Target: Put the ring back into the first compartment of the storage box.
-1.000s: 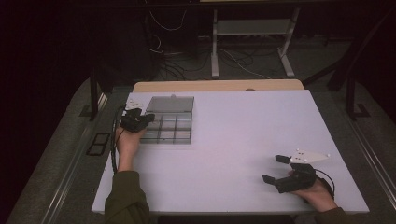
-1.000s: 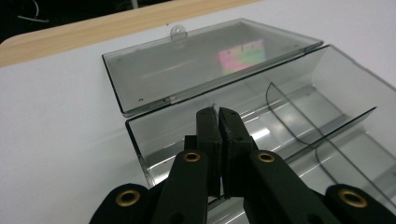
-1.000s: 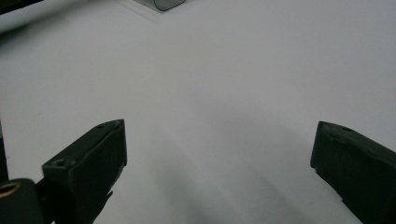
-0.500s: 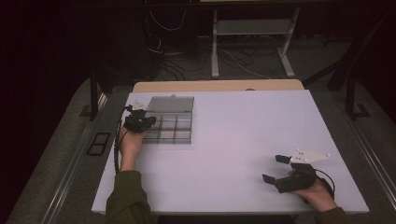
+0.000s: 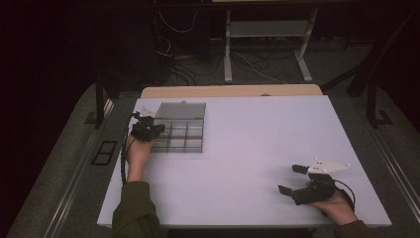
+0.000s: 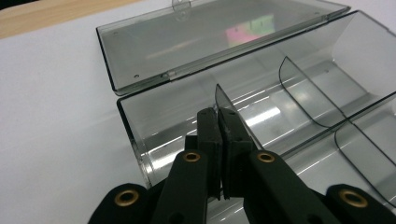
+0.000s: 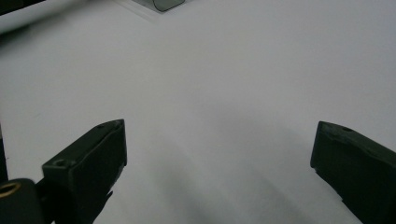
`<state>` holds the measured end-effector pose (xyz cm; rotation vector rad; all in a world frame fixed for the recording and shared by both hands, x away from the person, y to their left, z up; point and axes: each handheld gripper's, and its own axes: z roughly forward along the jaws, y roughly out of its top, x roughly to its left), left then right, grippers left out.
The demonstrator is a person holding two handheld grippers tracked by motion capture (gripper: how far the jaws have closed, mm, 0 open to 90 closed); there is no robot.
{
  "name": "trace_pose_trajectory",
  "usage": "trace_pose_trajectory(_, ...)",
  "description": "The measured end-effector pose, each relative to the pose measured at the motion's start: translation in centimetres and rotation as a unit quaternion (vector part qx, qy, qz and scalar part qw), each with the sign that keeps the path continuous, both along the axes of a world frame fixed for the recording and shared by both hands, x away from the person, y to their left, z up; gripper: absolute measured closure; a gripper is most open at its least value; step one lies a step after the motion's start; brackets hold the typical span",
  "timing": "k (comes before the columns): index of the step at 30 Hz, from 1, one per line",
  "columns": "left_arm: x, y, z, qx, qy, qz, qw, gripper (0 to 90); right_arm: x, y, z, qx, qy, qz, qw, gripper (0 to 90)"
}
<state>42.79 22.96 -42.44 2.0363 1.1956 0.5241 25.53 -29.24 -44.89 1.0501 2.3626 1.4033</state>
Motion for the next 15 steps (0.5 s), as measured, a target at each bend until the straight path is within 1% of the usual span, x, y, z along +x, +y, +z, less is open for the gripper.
trace_pose_trajectory(8, -0.19, 0.00, 0.47, -0.015, -0.009, -0.006, 0.9998, 81.0, -0.02, -0.01, 0.02, -0.001, 0.000, 0.000, 1.0000, 3.4)
trace_pose_trajectory(11, -0.30, -0.03, 0.67, -0.028, -0.012, -0.007, 0.9995, 78.9, -0.04, -0.02, 0.04, 0.000, 0.001, 0.000, 1.0000, 3.4)
trace_pose_trajectory(14, -0.41, 0.01, 0.88, -0.033, -0.016, -0.014, 0.9992, 76.5, -0.05, -0.03, 0.04, 0.000, 0.001, 0.000, 1.0000, 3.4)
trace_pose_trajectory(15, -0.47, -0.05, 0.96, -0.038, -0.018, -0.014, 0.9990, 75.8, -0.05, -0.04, 0.05, 0.000, 0.001, 0.000, 1.0000, 3.4)
